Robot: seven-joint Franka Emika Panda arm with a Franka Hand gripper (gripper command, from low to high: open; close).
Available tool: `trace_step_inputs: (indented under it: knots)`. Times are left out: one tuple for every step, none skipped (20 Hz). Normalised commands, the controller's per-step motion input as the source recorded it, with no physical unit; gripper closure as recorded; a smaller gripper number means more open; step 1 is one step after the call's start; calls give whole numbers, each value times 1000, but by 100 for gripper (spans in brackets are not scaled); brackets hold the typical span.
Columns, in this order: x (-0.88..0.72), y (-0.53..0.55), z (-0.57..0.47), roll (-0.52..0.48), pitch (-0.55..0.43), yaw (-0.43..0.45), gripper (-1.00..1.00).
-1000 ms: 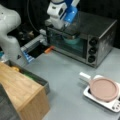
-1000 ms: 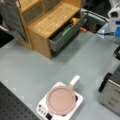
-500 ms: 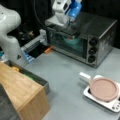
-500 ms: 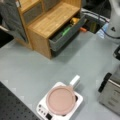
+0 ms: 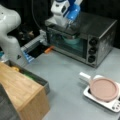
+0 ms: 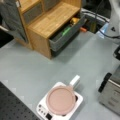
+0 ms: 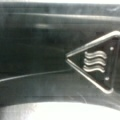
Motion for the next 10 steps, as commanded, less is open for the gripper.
trace_step_inputs:
  knots:
    - [-201, -163, -225, 203, -134, -53, -100]
    - [-209, -153, -234, 196, -136, -47, -100]
    - [-220, -156, -245, 195, -148, -31, -100]
    - [-229, -151, -249, 192, -151, -26, -100]
    - [-234, -140, -246, 190, -152, -25, -100]
    - [-239, -148, -247, 205, -164, -12, -100]
    - [-241, -143, -239, 209, -168, -11, -100]
    - [-243, -150, -235, 219, -170, -10, -100]
    - [-243, -159, -242, 222, -178, -8, -100]
    - [-240, -169, -257, 218, -183, -13, -100]
